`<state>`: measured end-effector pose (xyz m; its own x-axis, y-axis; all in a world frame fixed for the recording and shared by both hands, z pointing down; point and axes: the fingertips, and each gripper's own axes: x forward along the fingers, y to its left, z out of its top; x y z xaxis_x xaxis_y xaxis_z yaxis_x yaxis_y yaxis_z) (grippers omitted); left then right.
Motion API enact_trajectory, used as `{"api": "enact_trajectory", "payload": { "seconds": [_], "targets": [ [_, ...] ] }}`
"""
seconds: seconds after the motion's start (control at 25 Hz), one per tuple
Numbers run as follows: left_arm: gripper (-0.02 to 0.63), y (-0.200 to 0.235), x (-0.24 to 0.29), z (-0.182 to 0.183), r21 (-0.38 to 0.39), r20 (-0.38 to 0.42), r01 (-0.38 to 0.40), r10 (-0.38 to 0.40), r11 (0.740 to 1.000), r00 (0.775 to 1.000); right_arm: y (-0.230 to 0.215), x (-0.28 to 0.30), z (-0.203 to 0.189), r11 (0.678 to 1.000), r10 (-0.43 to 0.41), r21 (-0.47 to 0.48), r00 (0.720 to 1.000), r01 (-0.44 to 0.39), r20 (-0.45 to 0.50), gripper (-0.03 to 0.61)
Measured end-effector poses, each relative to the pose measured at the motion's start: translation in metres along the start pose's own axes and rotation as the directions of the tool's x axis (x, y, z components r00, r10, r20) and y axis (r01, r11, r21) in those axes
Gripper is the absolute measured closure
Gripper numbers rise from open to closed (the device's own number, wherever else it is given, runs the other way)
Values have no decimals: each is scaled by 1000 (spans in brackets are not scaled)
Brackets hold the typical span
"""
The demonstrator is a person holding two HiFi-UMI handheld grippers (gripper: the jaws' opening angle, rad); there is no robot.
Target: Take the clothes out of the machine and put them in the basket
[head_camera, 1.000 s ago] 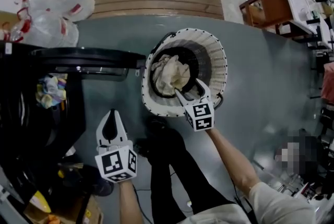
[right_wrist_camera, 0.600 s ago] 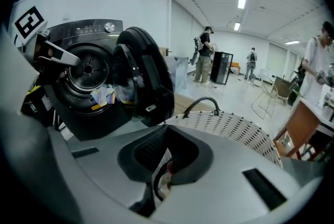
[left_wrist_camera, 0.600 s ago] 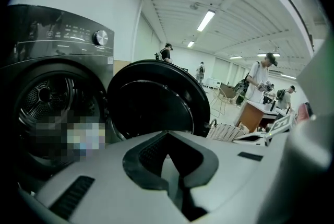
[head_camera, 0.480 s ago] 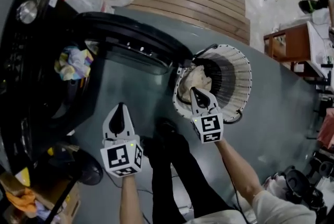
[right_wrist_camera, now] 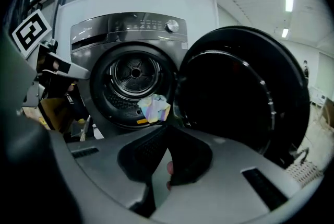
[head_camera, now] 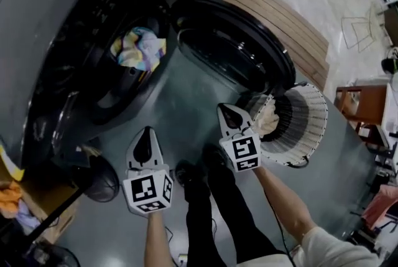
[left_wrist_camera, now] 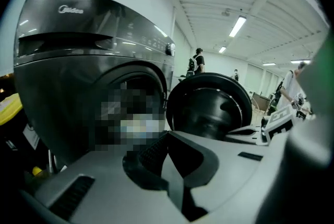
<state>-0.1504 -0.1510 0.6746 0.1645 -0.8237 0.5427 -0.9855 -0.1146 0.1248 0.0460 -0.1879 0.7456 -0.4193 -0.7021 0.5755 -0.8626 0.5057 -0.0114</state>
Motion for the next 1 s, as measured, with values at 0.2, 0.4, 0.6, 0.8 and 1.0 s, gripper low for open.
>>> {"api": "enact_trajectory", "payload": {
  "seconds": [0.2,0.4,0.6,0.8,1.0],
  "targets": [
    [595,67,-19,-10,-43,23,-95,96,995,995,57,52,43,993,94,-75,994,-90,53,555],
    [594,113,-30,-21,-60,48,-153,156,986,987,98,94,64,982,150,-133,984,-138,92,555],
    [594,133,-24,-43,-65,66,-181,185,981,981,115,135,56,973,175,-166,980,-157,96,555],
    [595,140,-11,-69,-62,77,-188,193,980,978,120,167,37,972,187,-165,978,-170,96,555],
    [595,145,-1,-91,-60,86,-198,202,978,976,128,191,18,959,257,-144,962,-243,93,426]
  ]
}}
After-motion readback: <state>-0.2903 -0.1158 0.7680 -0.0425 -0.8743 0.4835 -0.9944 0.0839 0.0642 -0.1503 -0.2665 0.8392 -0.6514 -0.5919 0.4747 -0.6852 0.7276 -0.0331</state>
